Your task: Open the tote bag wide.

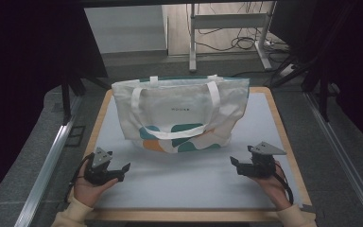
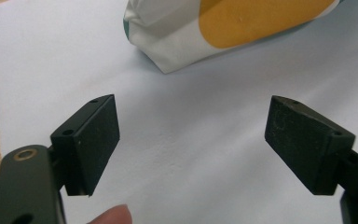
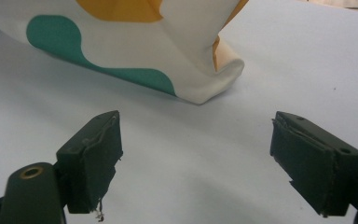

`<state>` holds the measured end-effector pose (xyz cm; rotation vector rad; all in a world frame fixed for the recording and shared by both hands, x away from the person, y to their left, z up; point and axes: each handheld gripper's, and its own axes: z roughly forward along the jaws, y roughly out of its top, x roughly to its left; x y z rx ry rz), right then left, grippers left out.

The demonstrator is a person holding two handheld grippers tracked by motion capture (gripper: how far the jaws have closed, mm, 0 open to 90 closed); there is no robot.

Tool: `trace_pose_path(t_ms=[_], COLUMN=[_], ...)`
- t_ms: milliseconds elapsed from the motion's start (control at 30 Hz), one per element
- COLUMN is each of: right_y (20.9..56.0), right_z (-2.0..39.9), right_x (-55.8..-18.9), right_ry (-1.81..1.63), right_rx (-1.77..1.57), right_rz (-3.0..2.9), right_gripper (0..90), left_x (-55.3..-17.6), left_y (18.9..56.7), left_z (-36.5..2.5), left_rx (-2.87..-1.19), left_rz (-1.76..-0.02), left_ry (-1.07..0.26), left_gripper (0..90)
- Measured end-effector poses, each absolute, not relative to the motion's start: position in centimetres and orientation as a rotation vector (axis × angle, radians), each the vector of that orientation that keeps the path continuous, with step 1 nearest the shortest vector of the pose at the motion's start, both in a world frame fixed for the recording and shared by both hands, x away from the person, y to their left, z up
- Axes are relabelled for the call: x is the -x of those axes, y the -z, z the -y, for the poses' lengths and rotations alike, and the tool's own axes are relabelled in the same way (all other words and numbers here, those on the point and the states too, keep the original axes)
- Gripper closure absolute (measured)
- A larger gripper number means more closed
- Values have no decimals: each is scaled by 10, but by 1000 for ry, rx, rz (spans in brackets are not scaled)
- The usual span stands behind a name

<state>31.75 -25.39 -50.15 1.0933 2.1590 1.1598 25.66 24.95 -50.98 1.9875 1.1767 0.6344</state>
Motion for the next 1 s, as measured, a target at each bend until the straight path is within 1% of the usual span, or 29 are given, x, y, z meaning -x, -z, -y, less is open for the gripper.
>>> trace_pose_path(t_ms=[200,300,567,800,867,1000], right_y=[501,498,494,485,483,479], right_z=[257,258,263,270,270,270], right_x=[-318,-316,-313,-313,-314,-316], right_ry=[-1155,-1149,-1186,-1225,-1236,-1259], right_rx=[-1110,-1119,-1143,-1142,-1139,-1129], right_rz=[-2157,-2141,-2123,-2107,-2109,-2124], right_gripper=[166,167,221,239,247,260], left_x=[-256,-257,-261,-256,-252,-253], left_y=[510,509,507,503,498,493], left_z=[-252,-254,-254,-255,-259,-261], left_rx=[-1985,-1976,-1958,-1959,-1925,-1909], left_rz=[-1176,-1160,-1121,-1112,-1117,-1118], left_ry=[-636,-602,-615,-598,-601,-606], left_gripper=[190,222,220,254,255,256])
